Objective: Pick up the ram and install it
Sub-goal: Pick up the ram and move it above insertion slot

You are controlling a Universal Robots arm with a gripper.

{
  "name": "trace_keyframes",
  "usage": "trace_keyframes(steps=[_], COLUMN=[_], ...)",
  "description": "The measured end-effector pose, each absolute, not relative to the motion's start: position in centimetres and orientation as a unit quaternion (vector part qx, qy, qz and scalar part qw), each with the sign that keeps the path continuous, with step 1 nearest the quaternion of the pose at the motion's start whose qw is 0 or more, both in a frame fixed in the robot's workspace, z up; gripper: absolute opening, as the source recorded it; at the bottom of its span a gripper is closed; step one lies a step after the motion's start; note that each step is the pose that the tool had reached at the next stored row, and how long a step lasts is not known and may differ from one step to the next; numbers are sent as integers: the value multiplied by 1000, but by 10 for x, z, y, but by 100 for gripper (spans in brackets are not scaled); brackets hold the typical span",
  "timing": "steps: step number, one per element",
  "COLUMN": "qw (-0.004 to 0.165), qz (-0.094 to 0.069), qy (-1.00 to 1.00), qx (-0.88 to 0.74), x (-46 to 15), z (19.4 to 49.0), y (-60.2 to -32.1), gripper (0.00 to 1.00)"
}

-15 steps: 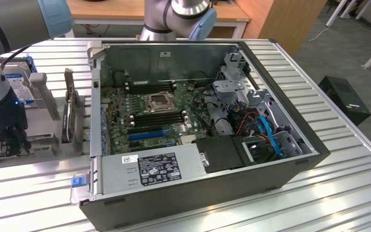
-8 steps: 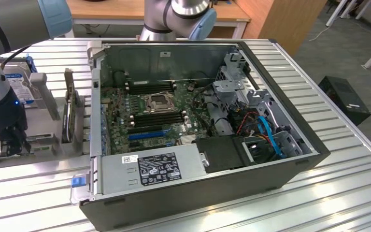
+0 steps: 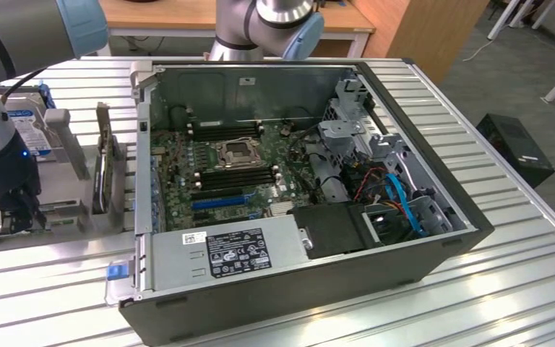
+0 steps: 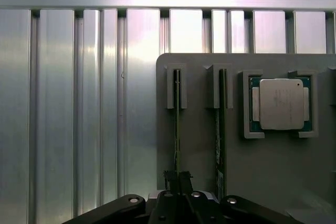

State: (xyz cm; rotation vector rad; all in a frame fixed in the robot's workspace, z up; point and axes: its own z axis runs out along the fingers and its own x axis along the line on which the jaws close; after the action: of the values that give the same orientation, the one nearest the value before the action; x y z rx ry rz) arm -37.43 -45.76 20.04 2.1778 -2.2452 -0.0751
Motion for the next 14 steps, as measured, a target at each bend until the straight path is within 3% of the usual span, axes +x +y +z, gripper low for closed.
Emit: trace_keyframes(steps=[14], qw=[6], qz=[-24], qy=[-718], qx=[696], x=[-374], z=[208], y=[-458], gripper=[12])
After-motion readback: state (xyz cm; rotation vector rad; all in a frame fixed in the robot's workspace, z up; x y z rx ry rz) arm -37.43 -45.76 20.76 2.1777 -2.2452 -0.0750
